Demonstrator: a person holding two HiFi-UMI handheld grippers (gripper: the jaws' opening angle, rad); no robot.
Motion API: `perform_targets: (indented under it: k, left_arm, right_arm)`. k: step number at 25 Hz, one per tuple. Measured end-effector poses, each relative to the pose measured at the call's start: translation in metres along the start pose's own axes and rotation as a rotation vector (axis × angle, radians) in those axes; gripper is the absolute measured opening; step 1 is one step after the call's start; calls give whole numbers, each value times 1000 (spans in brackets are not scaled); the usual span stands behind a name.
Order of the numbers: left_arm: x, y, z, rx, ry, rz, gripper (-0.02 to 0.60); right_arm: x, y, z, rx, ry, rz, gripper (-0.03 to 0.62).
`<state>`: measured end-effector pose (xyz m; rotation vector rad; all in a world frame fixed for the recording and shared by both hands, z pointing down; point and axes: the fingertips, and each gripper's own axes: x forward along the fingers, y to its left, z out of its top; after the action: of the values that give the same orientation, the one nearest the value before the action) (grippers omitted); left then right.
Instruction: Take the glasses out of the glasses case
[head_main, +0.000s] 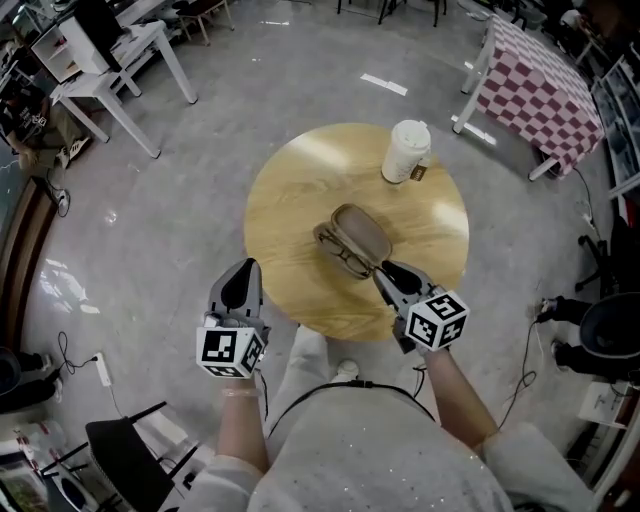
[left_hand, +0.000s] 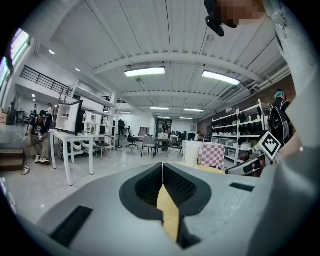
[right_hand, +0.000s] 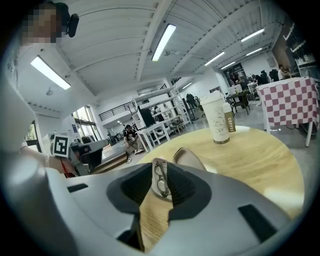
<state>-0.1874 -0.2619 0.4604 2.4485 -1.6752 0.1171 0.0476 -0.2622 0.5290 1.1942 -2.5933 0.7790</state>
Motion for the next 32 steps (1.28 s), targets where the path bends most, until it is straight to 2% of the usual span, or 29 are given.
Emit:
perform_targets:
  k: [7,13,20,25,32]
  left_arm:
    - [38,11,-6,-7,36,-52,5]
    - [55,23,-11,-20,59,-66,5]
    - [65,33,-21,-32,80,-69,5]
    - [67,39,-24,-41,89,-65,5]
    - [66,42,-27,-49,95,-64,6]
  right_arm:
    - [35,-5,-6,2,101,15,106]
    - [55,-2,-15,-71,206,24,107]
    - [74,-4,-23,-22,305,39,107]
    - [81,-2,-30,-37,380,46,106]
    - [89,-3,-40,25,429,50,92]
